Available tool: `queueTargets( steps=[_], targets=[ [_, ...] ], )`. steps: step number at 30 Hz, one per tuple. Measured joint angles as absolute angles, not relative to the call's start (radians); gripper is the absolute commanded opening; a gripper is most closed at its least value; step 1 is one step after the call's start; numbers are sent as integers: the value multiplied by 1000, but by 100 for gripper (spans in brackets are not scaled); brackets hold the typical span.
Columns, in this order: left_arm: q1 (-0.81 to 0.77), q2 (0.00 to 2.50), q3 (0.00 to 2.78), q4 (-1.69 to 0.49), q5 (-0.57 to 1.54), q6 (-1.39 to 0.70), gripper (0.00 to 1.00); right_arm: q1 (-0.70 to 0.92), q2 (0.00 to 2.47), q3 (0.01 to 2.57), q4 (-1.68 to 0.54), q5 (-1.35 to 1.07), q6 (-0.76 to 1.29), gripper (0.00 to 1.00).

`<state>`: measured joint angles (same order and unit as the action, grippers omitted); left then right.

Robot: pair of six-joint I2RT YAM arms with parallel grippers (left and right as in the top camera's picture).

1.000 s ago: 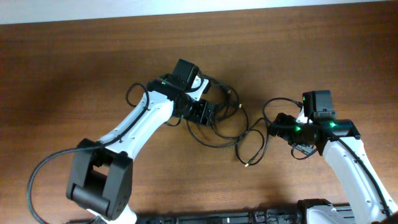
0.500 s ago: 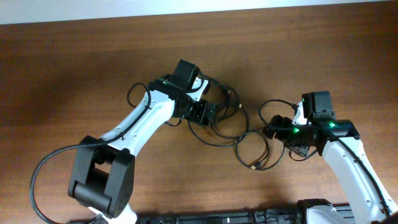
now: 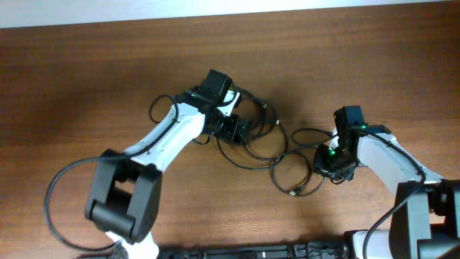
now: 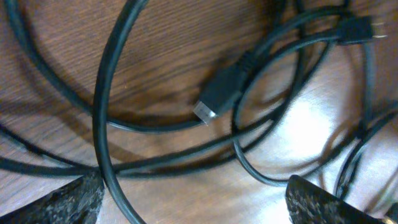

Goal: Untangle cables

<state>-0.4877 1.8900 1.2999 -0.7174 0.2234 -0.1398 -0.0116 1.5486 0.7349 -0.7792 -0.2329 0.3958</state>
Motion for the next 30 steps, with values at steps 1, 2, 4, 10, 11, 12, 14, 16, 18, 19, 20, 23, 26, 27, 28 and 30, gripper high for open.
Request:
queueTargets(
  steps=[1, 2, 4, 10, 11, 12, 14, 16, 18, 19, 20, 23, 26, 27, 28, 30],
  targets=[
    [-487, 1919, 1300, -706, 221, -140, 93, -12, 1549, 740, -781, -263, 385, 16],
    [-488, 1949, 1300, -691, 219, -139, 93, -12, 1549, 764, -786, -318, 362, 10],
    [-488, 1972, 1300, -683, 219, -139, 92, -12, 1546, 832, -805, -402, 330, 4],
    [-488, 1990, 1320, -687, 217, -140, 93, -12, 1279, 1067, -950, -448, 239, 4],
    [-488, 1991, 1320, -686, 216, -140, 93, -12, 1216, 1097, -950, -451, 233, 4],
    [-488, 1991, 1321, -686, 216, -140, 93, -12, 1148, 1132, -950, -452, 230, 4],
    [-488, 1991, 1321, -686, 216, -140, 93, -12, 1058, 1180, -923, -452, 228, 4],
    [-488, 1992, 1321, -686, 216, -140, 93, -12, 963, 1240, -867, -423, 228, 4],
    [-488, 1992, 1321, -686, 216, -140, 93, -12, 902, 1280, -854, -341, 228, 4],
    [-488, 1992, 1322, -686, 216, -139, 93, -12, 867, 1296, -831, -276, 228, 4],
    [-488, 1992, 1322, -686, 216, -139, 93, -12, 857, 1298, -820, -259, 228, 4],
    [-488, 1992, 1322, -686, 217, -140, 93, -12, 827, 1306, -662, -81, 228, 5],
    [-488, 1992, 1322, -686, 216, -139, 93, -12, 828, 1306, -542, 137, 228, 5],
    [-488, 1992, 1322, -687, 217, -139, 93, -12, 828, 1306, -492, 208, 228, 5],
    [-488, 1992, 1322, -686, 216, -140, 93, -12, 828, 1306, -440, 309, 228, 5],
    [-488, 1992, 1322, -687, 216, -139, 93, -12, 830, 1306, -381, 481, 229, 5]
  ],
)
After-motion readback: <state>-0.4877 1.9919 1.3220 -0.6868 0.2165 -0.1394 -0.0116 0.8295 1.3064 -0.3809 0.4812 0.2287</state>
